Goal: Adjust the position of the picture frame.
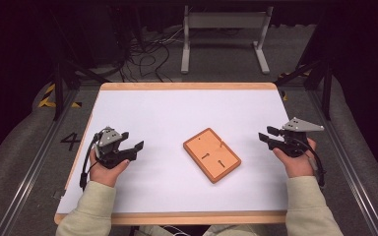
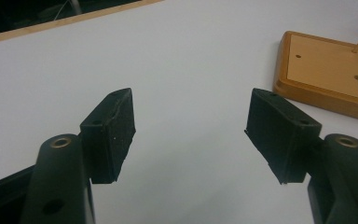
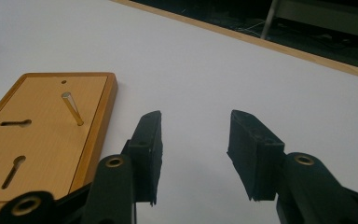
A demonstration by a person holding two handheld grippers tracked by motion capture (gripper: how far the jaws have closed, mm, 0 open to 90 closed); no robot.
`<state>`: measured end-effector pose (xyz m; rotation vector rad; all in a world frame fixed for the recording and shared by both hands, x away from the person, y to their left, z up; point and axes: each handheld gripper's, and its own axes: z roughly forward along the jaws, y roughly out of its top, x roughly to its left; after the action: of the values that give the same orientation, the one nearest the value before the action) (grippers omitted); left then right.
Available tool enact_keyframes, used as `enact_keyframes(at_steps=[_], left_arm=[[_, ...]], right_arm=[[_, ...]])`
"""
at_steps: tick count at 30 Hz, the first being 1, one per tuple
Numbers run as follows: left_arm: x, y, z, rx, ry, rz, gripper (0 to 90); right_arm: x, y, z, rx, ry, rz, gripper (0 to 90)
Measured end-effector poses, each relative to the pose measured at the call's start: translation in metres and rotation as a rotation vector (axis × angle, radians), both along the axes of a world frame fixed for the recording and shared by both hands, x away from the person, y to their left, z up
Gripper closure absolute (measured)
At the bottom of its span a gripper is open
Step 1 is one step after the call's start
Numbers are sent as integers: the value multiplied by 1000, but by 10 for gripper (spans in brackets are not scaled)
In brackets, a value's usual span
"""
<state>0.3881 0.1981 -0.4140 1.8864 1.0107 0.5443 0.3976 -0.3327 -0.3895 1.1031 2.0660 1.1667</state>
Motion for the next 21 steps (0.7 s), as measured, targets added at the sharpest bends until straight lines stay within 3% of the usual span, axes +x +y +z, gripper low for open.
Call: enact_keyframes(at_steps=[12, 21], left_arm=[[-6, -1, -1, 12, 2, -7, 324], [-11, 1, -4, 16, 7, -17, 323]], right_arm=[[2, 11, 5, -14, 31, 66, 579], [10, 30, 12, -64, 66, 127, 619]])
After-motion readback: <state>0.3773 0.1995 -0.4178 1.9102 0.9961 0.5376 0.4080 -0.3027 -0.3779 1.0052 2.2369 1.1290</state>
